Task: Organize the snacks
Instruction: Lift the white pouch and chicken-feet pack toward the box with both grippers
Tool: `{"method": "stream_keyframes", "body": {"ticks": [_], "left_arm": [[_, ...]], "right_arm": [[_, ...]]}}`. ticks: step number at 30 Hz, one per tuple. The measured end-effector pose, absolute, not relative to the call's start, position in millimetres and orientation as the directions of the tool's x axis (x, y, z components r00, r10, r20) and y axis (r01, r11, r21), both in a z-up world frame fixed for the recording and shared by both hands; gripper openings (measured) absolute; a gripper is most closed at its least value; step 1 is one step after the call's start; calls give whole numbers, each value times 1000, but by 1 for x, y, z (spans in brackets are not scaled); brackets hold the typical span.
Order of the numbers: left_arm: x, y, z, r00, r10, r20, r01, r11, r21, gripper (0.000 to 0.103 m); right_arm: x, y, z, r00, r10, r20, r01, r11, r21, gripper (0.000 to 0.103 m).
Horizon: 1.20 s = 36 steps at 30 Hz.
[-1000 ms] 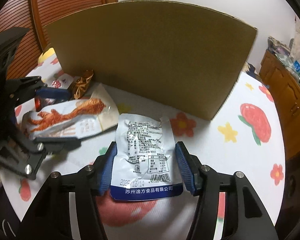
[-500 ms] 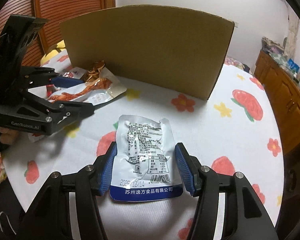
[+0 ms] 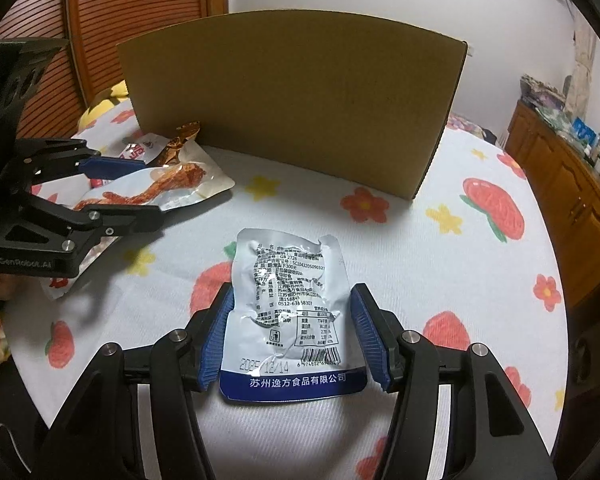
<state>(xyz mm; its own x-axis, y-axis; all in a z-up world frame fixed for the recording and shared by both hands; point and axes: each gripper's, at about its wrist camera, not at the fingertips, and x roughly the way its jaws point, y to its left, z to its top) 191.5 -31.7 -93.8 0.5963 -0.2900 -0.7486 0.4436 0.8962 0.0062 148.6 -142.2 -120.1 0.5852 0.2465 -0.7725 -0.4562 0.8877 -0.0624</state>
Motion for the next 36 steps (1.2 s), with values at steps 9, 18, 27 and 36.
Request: {"method": "stream_keyframes", "body": {"ticks": [9, 18, 27, 36], "left_arm": [[181, -24, -85, 618, -313, -721, 437, 899, -16, 57], [164, -11, -61, 657, -335, -676, 430, 902, -29, 57], [157, 8, -30, 705, -338, -624, 407, 913, -34, 57], [159, 19, -16, 735, -320, -597, 379, 925, -29, 57]], "right_arm": [[149, -143, -120, 588, 243, -771, -453, 889, -65, 59], [149, -143, -120, 588, 245, -771, -453, 889, -63, 59], [150, -140, -119, 590, 243, -770, -451, 890, -64, 59], [148, -143, -117, 600, 264, -755, -444, 895, -40, 59]]}}
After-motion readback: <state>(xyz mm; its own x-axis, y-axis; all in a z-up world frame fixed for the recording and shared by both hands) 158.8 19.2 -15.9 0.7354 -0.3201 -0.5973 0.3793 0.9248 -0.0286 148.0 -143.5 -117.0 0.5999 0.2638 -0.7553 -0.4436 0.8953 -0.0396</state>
